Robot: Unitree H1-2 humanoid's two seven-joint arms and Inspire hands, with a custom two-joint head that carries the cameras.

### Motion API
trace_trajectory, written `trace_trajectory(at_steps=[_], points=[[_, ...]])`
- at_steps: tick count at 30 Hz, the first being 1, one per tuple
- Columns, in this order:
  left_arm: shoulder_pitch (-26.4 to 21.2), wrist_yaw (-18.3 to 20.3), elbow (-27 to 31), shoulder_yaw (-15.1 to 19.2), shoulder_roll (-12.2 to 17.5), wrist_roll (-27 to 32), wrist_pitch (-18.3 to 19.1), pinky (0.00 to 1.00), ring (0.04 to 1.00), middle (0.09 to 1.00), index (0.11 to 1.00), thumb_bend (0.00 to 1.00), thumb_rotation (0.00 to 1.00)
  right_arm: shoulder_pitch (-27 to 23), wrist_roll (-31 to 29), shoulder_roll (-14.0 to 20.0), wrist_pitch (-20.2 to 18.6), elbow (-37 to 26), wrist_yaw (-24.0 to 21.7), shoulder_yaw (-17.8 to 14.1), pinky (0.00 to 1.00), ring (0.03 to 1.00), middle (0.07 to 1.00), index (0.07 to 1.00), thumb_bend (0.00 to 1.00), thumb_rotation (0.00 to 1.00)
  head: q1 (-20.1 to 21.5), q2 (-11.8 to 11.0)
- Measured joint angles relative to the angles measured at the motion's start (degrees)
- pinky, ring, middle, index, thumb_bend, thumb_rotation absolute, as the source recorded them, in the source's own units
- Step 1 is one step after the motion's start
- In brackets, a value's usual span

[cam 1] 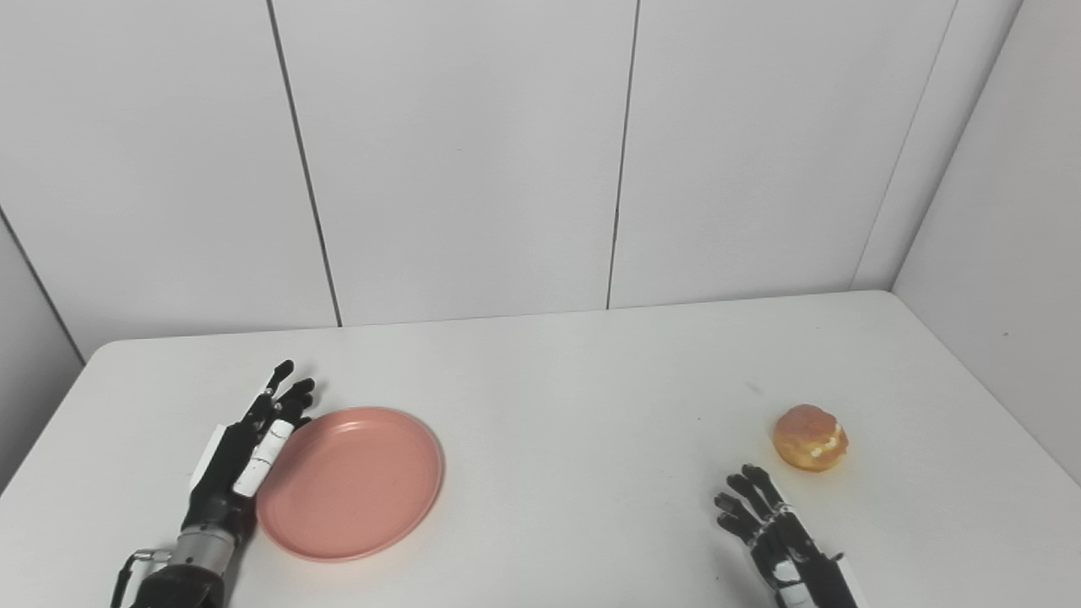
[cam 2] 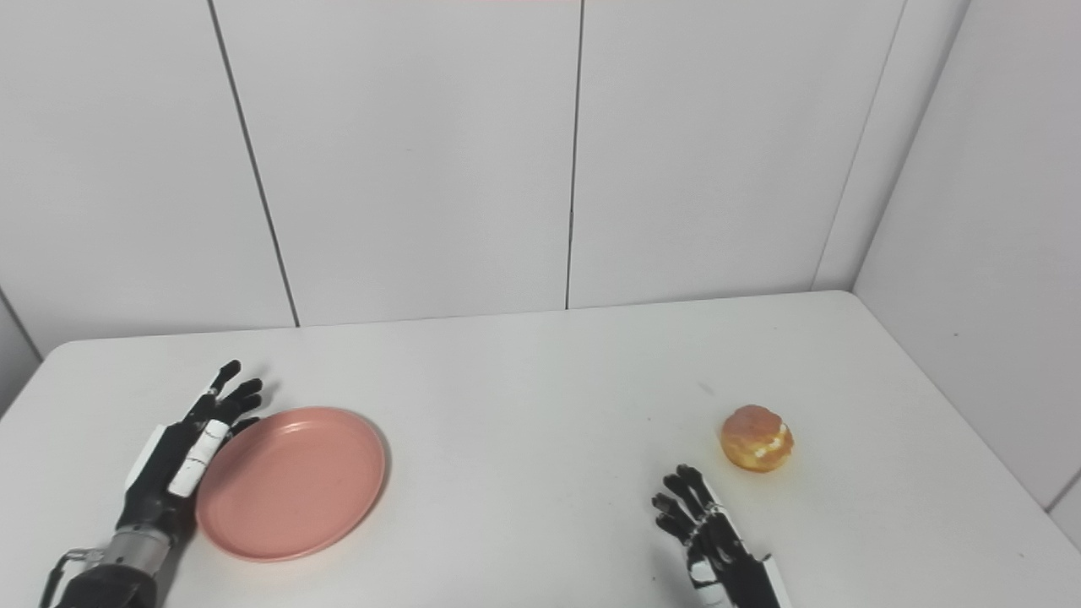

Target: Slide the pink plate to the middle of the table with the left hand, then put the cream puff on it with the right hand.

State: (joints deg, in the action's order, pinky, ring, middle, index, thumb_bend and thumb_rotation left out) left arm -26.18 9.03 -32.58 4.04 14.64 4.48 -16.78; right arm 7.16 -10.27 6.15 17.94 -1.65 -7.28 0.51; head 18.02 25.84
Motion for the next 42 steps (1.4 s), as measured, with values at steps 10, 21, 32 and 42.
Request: trace_trajectory(at_steps=[10,21,32,42], points=[[1.0,-4.6,4.2,-1.3,-3.9,-5.9,3.3,0.83,0.887,0.900,0.949,0.79,0.90,0.3,2.8,-1.6,-5.0,-2.8,2.2,2.9,0.92,0.897,0.938,0.955,0.86,0.91,0.7,4.8],[1.2,-6.7,7.1,-0.6,-9.4,-4.6,8.4,0.86,0.889,0.896,0.951,0.86,0.89,0.3,3.3,-2.8,-10.1,-5.4,2.9,3.9,0.93,0.900,0.944,0.955,0.88,0.92,1.2,8.5],[3.5,-9.2,12.8,-2.1,-12.1,-4.7,13.9,0.88,0.888,0.898,0.960,0.81,0.91,0.3,4.3,-3.7,-12.2,-6.5,3.3,4.3,0.92,0.897,0.940,0.951,0.90,0.92,4.1,8.9],[3.6,-10.7,13.9,-3.4,-13.5,-5.7,15.6,0.89,0.900,0.905,0.958,0.85,0.90,0.2,6.1,-4.8,-12.9,-6.8,3.8,4.9,0.92,0.902,0.945,0.954,0.92,0.93,6.7,8.2]])
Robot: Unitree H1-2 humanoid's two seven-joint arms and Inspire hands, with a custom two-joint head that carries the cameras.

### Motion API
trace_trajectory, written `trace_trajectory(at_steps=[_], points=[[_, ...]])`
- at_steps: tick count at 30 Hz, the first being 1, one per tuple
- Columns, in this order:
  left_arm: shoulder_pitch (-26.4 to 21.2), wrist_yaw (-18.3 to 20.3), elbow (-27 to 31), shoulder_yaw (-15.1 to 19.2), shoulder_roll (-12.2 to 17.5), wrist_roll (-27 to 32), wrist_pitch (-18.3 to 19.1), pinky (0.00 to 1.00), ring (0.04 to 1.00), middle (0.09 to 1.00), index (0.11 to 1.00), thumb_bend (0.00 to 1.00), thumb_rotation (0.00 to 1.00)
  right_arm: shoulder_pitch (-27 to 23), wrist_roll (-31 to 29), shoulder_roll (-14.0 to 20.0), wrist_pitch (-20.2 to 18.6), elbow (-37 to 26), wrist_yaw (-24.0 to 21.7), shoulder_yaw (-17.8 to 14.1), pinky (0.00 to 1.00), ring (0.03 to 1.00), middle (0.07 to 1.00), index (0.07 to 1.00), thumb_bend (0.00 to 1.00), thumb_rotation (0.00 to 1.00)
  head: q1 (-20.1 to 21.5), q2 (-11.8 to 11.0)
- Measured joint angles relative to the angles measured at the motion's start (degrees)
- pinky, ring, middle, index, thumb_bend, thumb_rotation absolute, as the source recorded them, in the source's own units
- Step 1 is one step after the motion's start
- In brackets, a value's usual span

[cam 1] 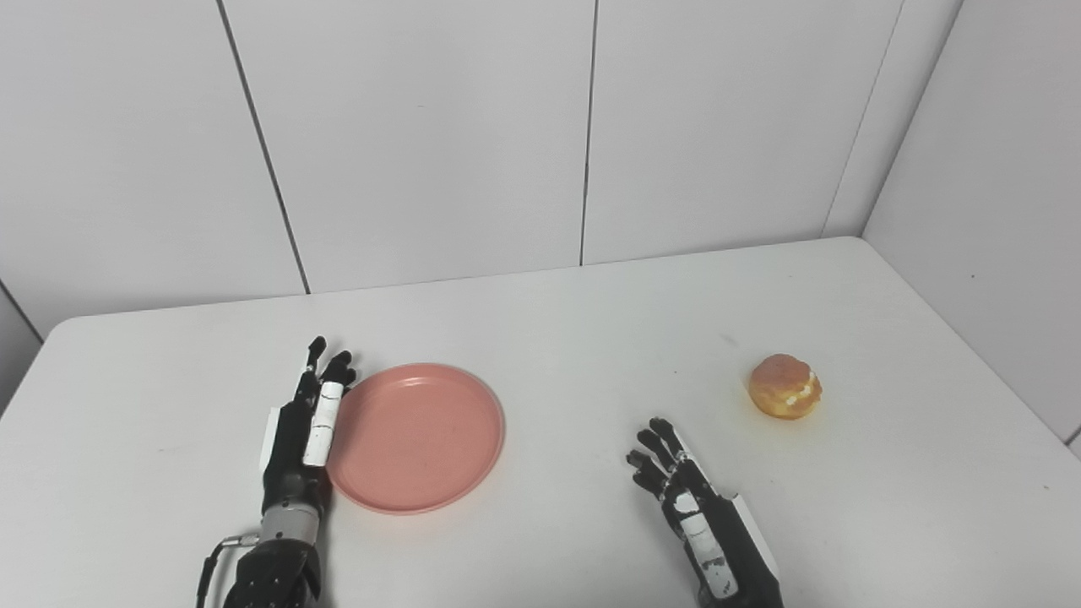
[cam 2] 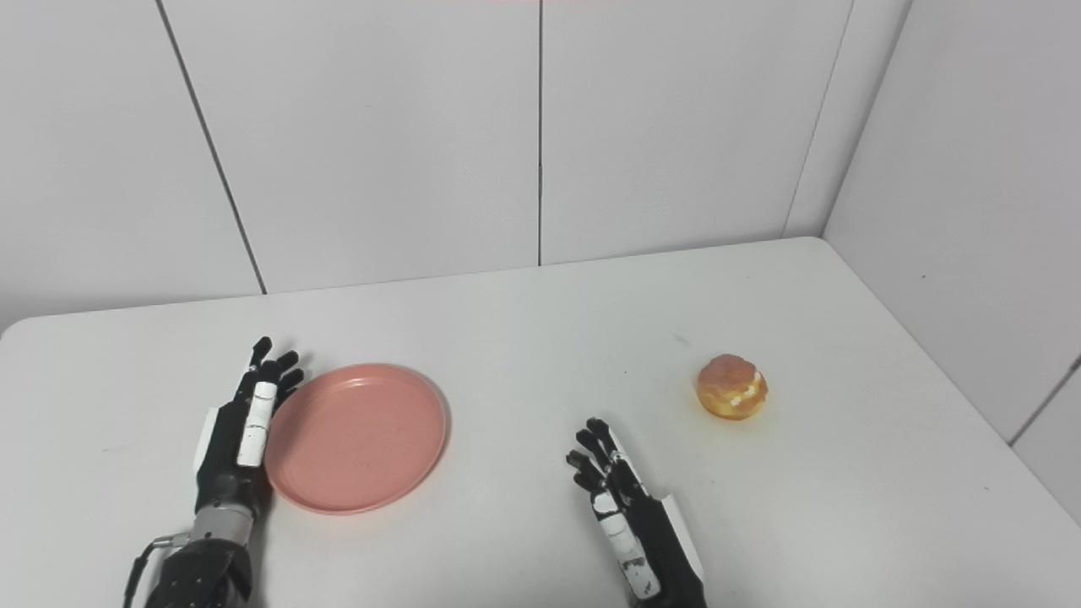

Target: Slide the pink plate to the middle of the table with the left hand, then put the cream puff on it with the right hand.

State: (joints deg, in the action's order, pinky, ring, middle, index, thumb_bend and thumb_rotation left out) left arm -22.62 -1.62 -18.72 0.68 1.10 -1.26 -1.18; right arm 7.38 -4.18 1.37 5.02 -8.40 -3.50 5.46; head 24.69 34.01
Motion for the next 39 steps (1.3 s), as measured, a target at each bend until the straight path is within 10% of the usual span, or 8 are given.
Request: trace_trajectory(at_steps=[11,30,39], points=[[-1.3,0.0,-4.1,-1.6,2.0,-2.6,-4.2,0.86,0.886,0.889,0.928,0.85,0.88,-0.8,1.8,-1.3,0.1,1.2,0.6,0.2,0.92,0.902,0.943,0.951,0.91,0.93,6.9,-2.5],[-2.0,1.6,-4.7,-0.5,2.5,0.5,-3.3,0.83,0.880,0.891,0.936,0.84,0.88,-1.0,3.5,-2.1,1.3,1.9,1.2,0.3,0.88,0.899,0.931,0.945,0.83,0.90,6.7,-3.7],[-2.3,2.5,-4.3,-0.5,2.3,1.1,-3.1,0.83,0.870,0.886,0.942,0.83,0.87,-0.3,32.5,-0.3,2.5,-0.9,10.3,3.2,0.73,0.867,0.929,0.912,0.81,0.83,6.6,-4.5]])
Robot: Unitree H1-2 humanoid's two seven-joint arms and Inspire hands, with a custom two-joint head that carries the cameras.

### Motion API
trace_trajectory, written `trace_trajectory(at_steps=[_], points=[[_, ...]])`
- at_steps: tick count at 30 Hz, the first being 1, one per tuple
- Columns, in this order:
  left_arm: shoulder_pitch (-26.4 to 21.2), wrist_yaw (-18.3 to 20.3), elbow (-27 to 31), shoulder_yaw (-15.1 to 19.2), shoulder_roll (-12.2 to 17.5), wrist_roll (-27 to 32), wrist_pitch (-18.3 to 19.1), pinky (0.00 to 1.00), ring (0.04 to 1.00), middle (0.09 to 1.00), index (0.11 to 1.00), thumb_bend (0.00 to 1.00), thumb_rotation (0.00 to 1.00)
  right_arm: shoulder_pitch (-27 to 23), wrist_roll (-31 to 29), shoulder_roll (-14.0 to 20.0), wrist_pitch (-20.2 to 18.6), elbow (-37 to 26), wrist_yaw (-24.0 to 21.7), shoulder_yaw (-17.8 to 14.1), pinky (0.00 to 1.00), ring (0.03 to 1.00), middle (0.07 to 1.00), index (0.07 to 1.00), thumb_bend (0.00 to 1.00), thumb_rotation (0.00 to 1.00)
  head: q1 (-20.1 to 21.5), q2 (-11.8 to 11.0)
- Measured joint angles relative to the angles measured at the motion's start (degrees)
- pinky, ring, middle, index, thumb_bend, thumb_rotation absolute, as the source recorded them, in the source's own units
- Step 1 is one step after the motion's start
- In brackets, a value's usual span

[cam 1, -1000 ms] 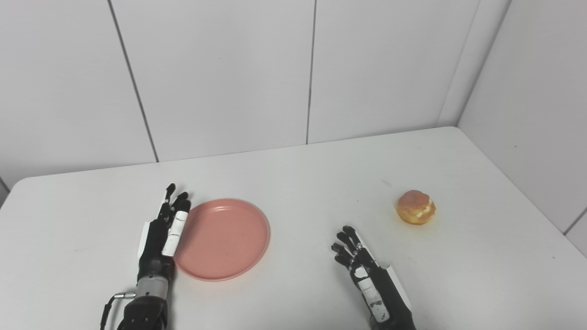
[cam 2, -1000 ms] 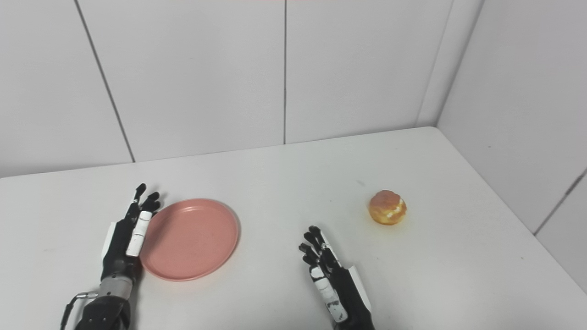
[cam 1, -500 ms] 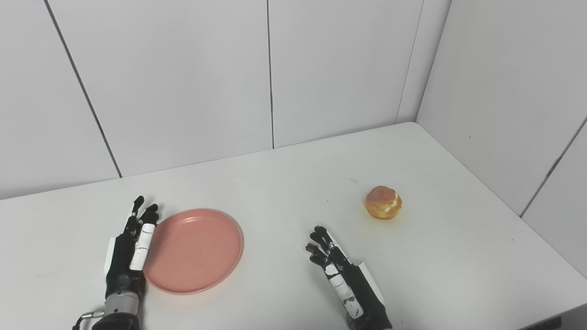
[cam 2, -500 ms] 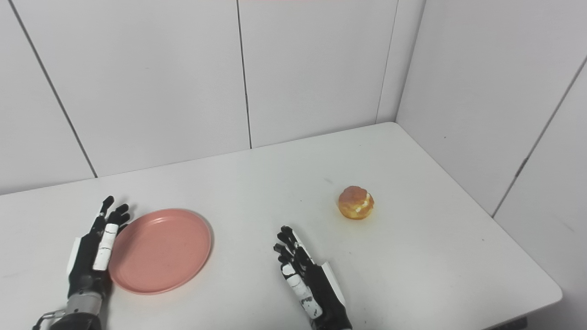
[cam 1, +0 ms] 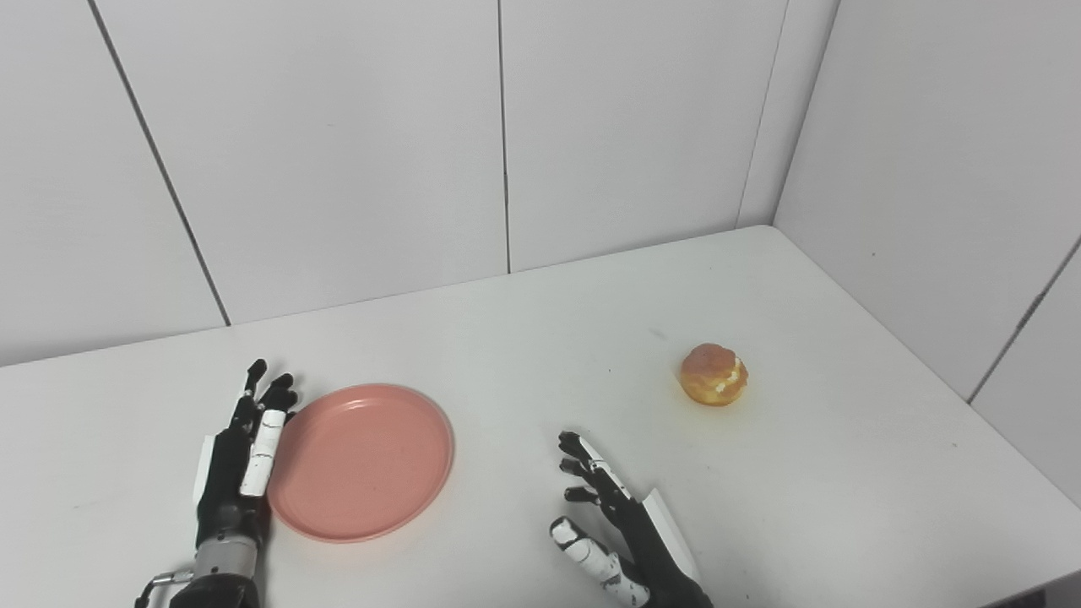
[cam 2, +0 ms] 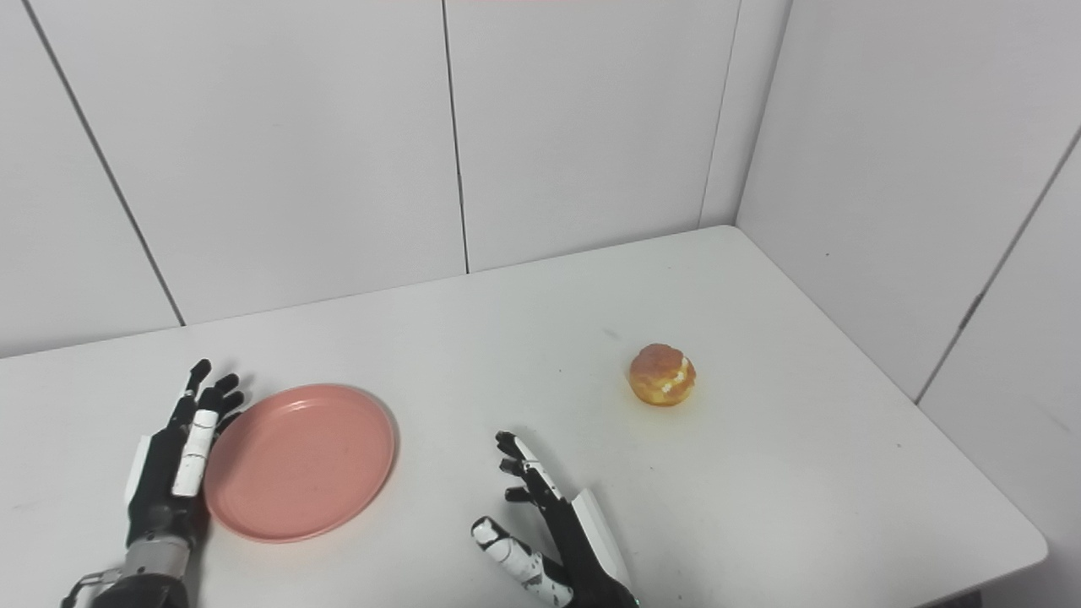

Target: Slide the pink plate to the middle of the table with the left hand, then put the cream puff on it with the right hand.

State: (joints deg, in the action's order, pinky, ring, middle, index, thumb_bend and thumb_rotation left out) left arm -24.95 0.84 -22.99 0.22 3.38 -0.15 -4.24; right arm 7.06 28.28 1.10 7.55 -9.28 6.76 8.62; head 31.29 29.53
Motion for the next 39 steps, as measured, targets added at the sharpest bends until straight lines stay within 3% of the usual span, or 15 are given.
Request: trace_trajectory(at_steps=[2,5,9,11,15,18,21,26,30,34,39], points=[[-0.4,0.4,-0.3,-0.1,0.0,0.0,0.0,0.82,0.872,0.888,0.940,0.81,0.87,0.4,8.0,0.6,-2.1,-3.1,1.1,-0.4,0.70,0.842,0.915,0.914,0.83,0.77,0.2,-0.3],[-0.5,0.4,-0.6,-0.1,0.0,0.0,0.0,0.83,0.871,0.888,0.941,0.81,0.86,0.9,11.1,0.9,-4.1,-7.3,1.3,-2.1,0.66,0.797,0.893,0.911,0.85,0.73,0.3,-0.5],[-0.8,0.4,-1.5,-0.1,0.0,0.0,-0.6,0.85,0.879,0.892,0.950,0.83,0.86,0.9,10.3,1.7,-6.0,-13.2,-0.5,-4.1,0.66,0.809,0.890,0.906,0.91,0.67,0.1,-0.7],[-0.8,0.4,-1.8,-0.2,0.0,0.0,-1.1,0.84,0.875,0.891,0.951,0.83,0.87,0.8,9.4,2.2,-7.1,-15.6,-2.1,-4.6,0.72,0.840,0.894,0.898,0.96,0.54,0.0,-0.7],[-0.8,0.3,-2.0,-0.3,-0.1,0.0,-1.5,0.81,0.869,0.885,0.945,0.83,0.87,0.2,6.4,2.9,-8.4,-18.3,-4.3,-6.6,0.77,0.866,0.906,0.903,0.99,0.38,-0.4,-0.7],[-0.9,0.2,-2.2,-0.3,-0.1,0.0,-1.7,0.81,0.866,0.880,0.941,0.83,0.87,-1.1,6.2,5.2,-9.9,-21.1,-6.5,-8.5,0.77,0.870,0.908,0.903,1.00,0.32,-0.7,-0.7],[-0.9,0.1,-2.3,-0.3,-0.2,0.0,-2.0,0.80,0.864,0.877,0.937,0.83,0.87,-3.5,6.0,8.2,-14.3,-25.1,-10.8,-10.9,0.75,0.872,0.912,0.844,1.00,0.24,-1.2,-1.1],[-0.9,0.1,-2.3,-0.3,-0.3,0.0,-2.0,0.81,0.863,0.874,0.932,0.82,0.88,-8.2,6.0,13.0,-19.8,-28.8,-16.6,-13.3,0.75,0.891,0.930,0.819,1.00,0.22,-1.3,-1.3],[-0.9,0.1,-2.5,-0.4,-0.4,0.0,-2.6,0.82,0.864,0.871,0.936,0.80,0.88,-10.1,10.5,17.1,-24.8,-30.9,-23.7,-13.6,0.74,0.888,0.922,0.832,1.00,0.22,-1.5,-1.5],[-0.9,0.1,-2.8,-0.5,-0.3,-0.1,-3.1,0.82,0.865,0.870,0.936,0.82,0.88,-13.5,15.9,22.2,-27.6,-32.3,-28.3,-15.5,0.70,0.875,0.918,0.835,1.00,0.18,-1.8,-1.4],[-1.0,0.1,-2.9,-0.8,-0.4,-0.2,-3.2,0.83,0.860,0.860,0.932,0.82,0.87,-16.5,19.3,24.9,-28.3,-31.6,-31.3,-16.0,0.73,0.865,0.895,0.839,1.00,0.26,-1.7,-1.4]])
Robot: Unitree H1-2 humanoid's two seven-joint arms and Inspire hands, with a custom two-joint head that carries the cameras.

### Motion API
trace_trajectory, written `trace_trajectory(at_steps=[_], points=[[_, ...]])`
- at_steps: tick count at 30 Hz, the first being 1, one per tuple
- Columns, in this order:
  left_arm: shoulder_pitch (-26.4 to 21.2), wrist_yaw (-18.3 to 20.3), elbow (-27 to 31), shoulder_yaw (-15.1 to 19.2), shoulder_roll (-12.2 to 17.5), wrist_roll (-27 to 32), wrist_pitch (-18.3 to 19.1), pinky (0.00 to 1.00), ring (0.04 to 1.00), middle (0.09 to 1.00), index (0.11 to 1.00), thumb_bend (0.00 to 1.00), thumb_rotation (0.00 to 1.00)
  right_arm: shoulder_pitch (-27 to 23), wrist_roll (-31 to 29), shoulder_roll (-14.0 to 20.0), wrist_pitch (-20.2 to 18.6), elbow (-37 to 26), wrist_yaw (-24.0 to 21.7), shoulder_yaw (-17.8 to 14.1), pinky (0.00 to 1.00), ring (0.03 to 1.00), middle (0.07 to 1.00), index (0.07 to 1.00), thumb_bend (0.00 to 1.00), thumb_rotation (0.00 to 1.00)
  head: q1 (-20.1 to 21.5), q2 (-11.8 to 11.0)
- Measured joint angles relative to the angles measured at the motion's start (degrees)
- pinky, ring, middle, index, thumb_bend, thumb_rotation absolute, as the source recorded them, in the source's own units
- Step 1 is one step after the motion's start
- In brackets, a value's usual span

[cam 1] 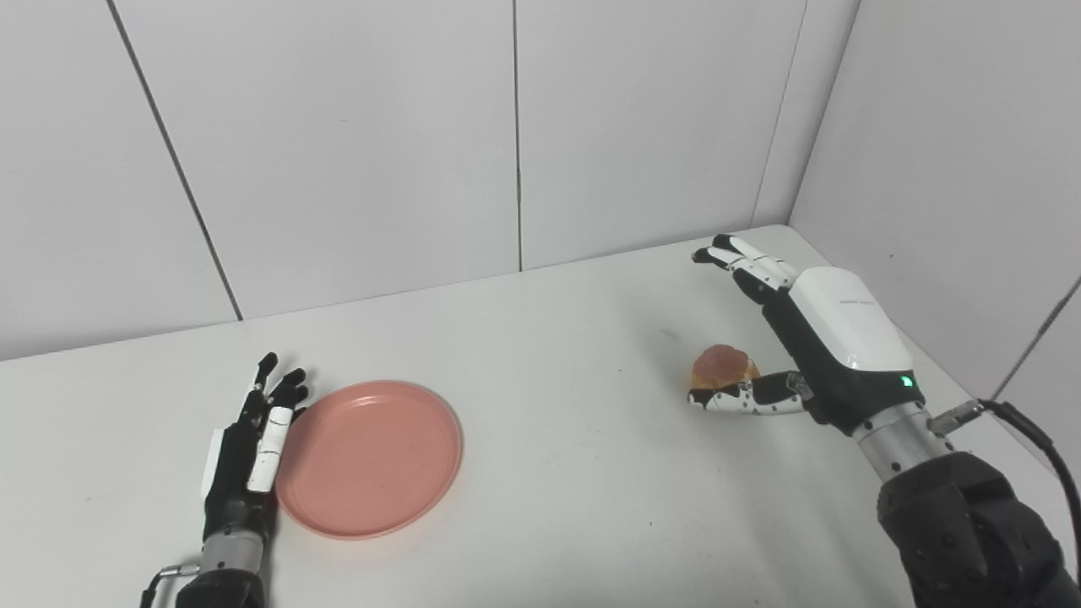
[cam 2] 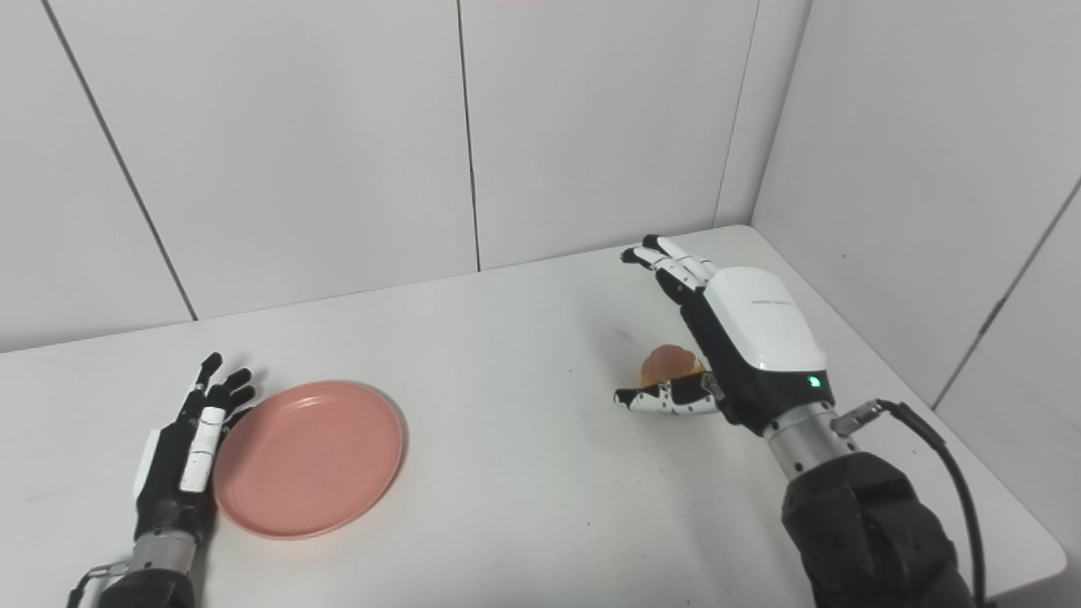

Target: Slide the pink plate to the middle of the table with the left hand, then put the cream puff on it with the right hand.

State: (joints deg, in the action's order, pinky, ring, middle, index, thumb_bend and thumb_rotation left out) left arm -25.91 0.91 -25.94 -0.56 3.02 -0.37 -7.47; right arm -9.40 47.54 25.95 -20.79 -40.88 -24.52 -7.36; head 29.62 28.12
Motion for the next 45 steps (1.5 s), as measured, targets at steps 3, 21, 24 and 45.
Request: trace_trajectory(at_steps=[3,21,24,45], points=[[-0.1,0.0,-0.4,0.0,0.0,0.0,0.0,0.84,0.868,0.864,0.936,0.82,0.86,-1.3,1.2,2.4,-0.1,2.4,-2.3,-0.2,0.74,0.854,0.887,0.840,1.00,0.27,-0.1,-0.1],[-0.2,-0.1,-0.7,-0.2,0.0,0.0,-0.3,0.85,0.871,0.861,0.935,0.82,0.86,-10.8,6.7,9.6,-2.2,21.0,-11.3,5.1,0.56,0.779,0.852,0.808,1.00,0.33,-1.3,-0.3],[-0.2,-0.2,-0.6,-0.2,-0.1,0.0,-0.2,0.84,0.869,0.860,0.935,0.82,0.86,-12.3,6.9,9.6,-2.5,24.2,-11.3,6.2,0.59,0.792,0.861,0.811,1.00,0.36,-1.4,-0.3],[-0.2,-0.4,-0.1,-0.5,0.0,0.0,-0.1,0.85,0.870,0.862,0.940,0.78,0.86,-14.8,5.7,9.9,-3.4,34.1,-13.7,13.5,0.72,0.880,0.899,0.825,1.00,0.33,-2.3,-0.1]])
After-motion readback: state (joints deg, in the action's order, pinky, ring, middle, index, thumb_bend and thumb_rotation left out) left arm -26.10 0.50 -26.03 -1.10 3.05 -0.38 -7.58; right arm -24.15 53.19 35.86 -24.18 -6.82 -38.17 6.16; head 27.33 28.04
